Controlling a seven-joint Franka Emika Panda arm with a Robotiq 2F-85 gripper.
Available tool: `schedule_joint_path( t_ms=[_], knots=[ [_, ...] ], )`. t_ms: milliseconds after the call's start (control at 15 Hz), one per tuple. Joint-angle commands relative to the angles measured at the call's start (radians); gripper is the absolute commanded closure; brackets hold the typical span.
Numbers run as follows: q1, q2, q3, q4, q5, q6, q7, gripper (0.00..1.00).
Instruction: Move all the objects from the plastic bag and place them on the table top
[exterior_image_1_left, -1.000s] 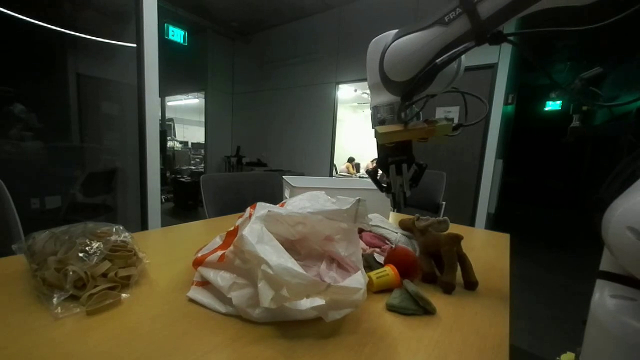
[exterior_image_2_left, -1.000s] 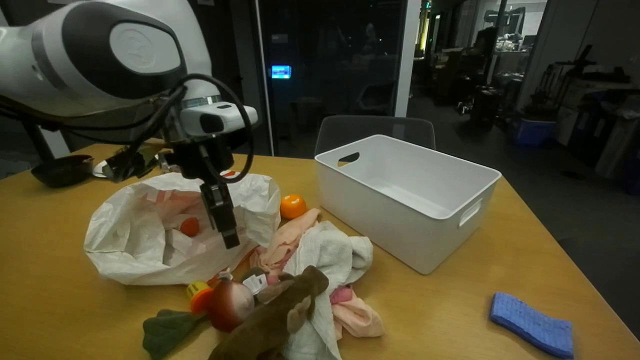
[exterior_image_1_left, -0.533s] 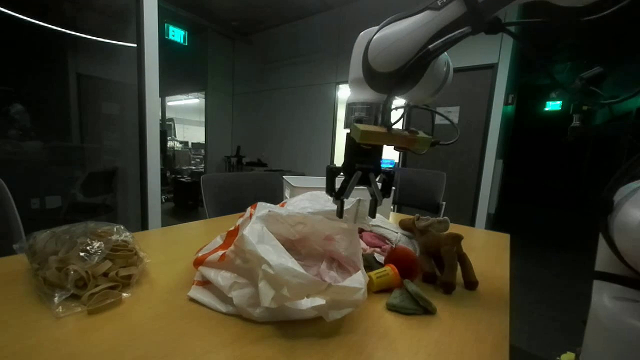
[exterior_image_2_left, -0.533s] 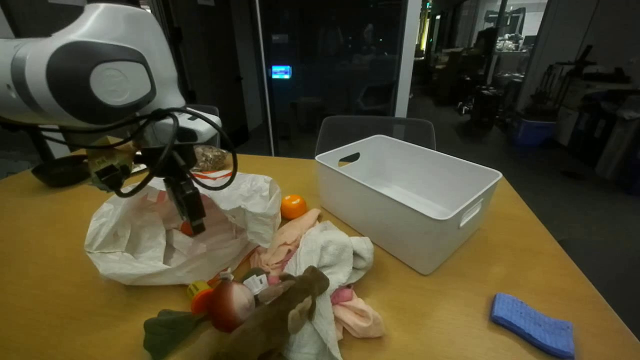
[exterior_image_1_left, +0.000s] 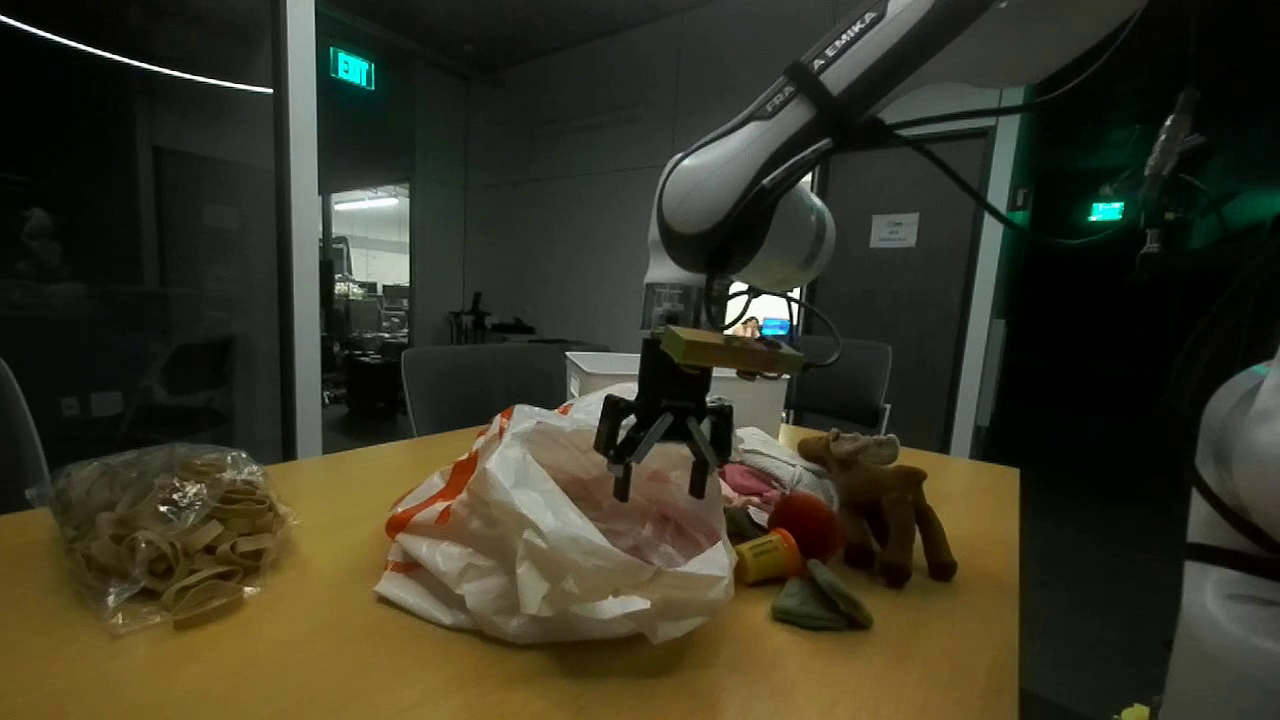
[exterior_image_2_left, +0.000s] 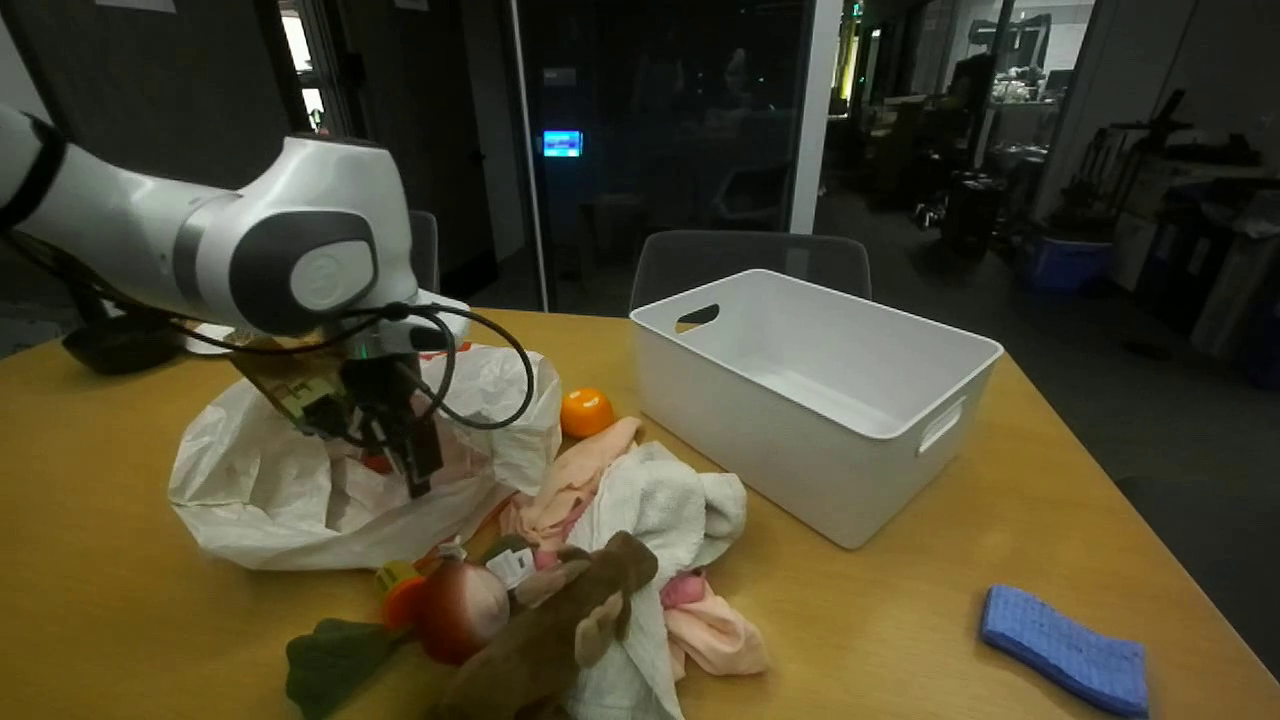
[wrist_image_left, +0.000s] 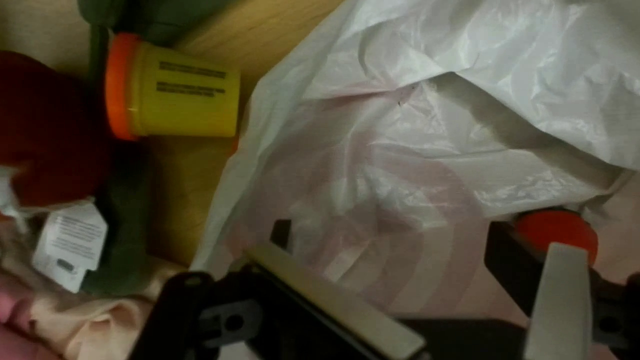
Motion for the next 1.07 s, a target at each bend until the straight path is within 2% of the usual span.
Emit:
schedule_joint_path(
  t_ms=[0,267,600,800,867,933,1000],
  knots=[
    [0.047,0.133,0.002,0.075,0.089,0.056,-0.147,0.00],
    [0.086,0.219,0.032,0.121,0.135,0.117,-0.249,0.00],
    [0.097,0.305,0.039,0.154,-0.017,0.218,-0.256,0.00],
    [0.099,0.332,0.041,0.163,-0.052,0.257,-0.275,0.00],
    [0.100,0.338,0.042,0.166,-0.058,0.257,-0.284,0.06],
    [0.101,0.341,0.043,0.168,-0.067,0.263,-0.291,0.26],
    [0.102,0.338,0.047,0.168,-0.066,0.260,-0.308,0.34]
  ],
)
